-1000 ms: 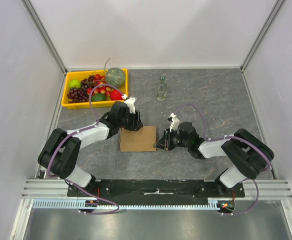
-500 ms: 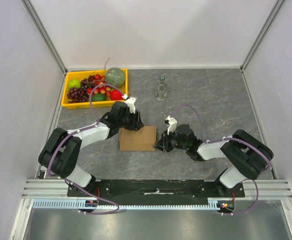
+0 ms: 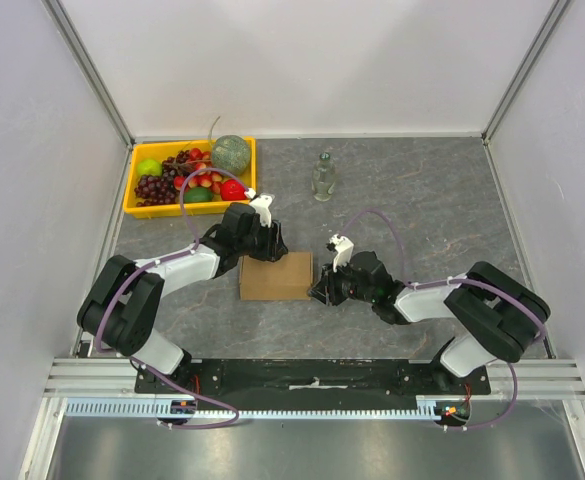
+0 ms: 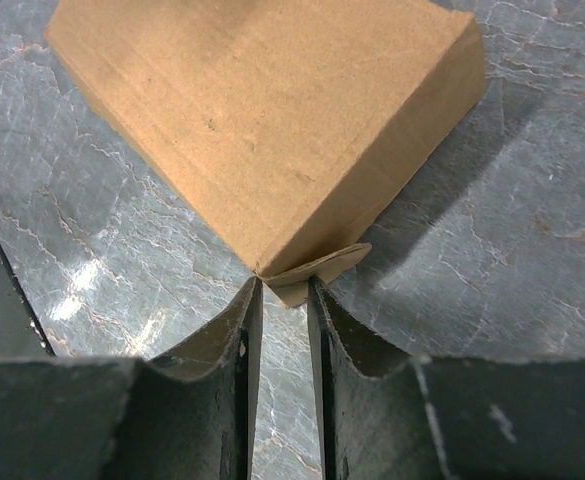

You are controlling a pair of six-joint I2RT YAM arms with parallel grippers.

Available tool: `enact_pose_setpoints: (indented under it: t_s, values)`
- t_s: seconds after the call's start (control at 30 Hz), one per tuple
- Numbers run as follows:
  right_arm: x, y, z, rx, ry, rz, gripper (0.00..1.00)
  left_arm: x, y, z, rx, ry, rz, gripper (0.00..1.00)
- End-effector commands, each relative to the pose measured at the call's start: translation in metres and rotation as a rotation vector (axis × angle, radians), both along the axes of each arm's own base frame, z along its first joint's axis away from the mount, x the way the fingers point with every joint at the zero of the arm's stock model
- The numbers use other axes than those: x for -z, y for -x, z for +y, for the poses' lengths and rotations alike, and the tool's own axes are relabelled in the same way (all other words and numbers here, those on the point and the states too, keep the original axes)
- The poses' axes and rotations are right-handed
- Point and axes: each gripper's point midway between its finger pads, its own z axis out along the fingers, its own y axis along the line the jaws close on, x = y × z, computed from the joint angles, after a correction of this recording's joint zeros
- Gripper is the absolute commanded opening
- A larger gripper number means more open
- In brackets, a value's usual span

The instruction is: Fold the paper box

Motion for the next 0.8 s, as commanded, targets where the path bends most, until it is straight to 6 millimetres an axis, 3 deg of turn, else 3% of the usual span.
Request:
enact_pose_setpoints:
  t_s: [0.0, 0.27, 0.43, 0.77]
  values:
    - [-0.009, -0.012, -0.006, 0.043, 0.038, -0.059, 0.32, 0.023, 0.024, 0.000, 0.032, -0.030, 0.105, 0.52]
    - [-0.040, -0.009, -0.008, 0.045, -0.014, -0.093, 0.52, 0.022, 0.023, 0.001, 0.029, -0.040, 0.099, 0.52]
    - [-0.054, -0.007, -0.007, 0.042, -0.035, -0.103, 0.57, 0.022, 0.022, 0.001, 0.028, -0.043, 0.099, 0.52]
    - [-0.048, 0.007, -0.002, -0.010, -0.056, -0.043, 0.60, 0.023, 0.022, 0.001, 0.025, -0.046, 0.110, 0.52]
